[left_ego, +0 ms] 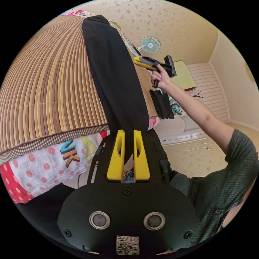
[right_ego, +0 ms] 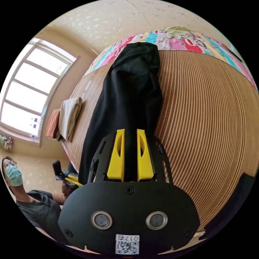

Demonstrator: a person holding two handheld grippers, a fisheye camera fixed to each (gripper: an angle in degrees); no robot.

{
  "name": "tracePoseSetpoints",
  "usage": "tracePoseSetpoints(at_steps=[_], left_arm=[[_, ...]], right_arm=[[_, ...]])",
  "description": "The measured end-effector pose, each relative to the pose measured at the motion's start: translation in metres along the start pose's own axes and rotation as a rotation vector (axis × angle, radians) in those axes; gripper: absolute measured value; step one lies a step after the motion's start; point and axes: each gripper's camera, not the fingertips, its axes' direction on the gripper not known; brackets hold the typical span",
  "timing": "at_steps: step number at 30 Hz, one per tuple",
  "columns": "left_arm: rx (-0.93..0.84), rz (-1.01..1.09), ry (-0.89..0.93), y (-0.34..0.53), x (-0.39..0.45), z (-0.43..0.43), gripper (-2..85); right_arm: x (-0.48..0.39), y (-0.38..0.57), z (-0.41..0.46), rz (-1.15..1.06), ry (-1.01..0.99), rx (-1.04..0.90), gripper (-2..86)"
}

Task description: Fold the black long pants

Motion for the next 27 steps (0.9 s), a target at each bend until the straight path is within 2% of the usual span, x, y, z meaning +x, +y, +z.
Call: tracePoseSetpoints(at_steps=[4,9,14,19,22,27], left_arm=[[0.005,0.011,-0.009,0.003,0.001,0.000,3.0],[0.037,0.046,-0.003,0.013,0.002,-0.002,0.1],[0.085,0.098,0.029,0.029,0.001,-0.010,-0.5],[0.149,0.154,-0.024,0.052,0.013,-0.017,-0.4],[0.190,0.175,-0.060,0.068,0.019,-0.020,-0.3],[0.227,0.212,-0.105,0.091,0.028,-0.029,-0.4]], right_arm=[[-0.003,0.106,0.012,-0.103,-0.055,-0.109,8.6],[-0.033,0.188,0.011,-0.082,-0.070,0.029,8.7],[-0.078,0.250,0.003,-0.093,0.143,0.153,8.8],[-0.119,0.271,0.008,-0.195,0.293,0.196,9.7],[-0.122,0.270,0.023,-0.165,0.361,0.173,9.8],[-0.107,0.277,0.009,-0.110,0.264,0.242,5.0]])
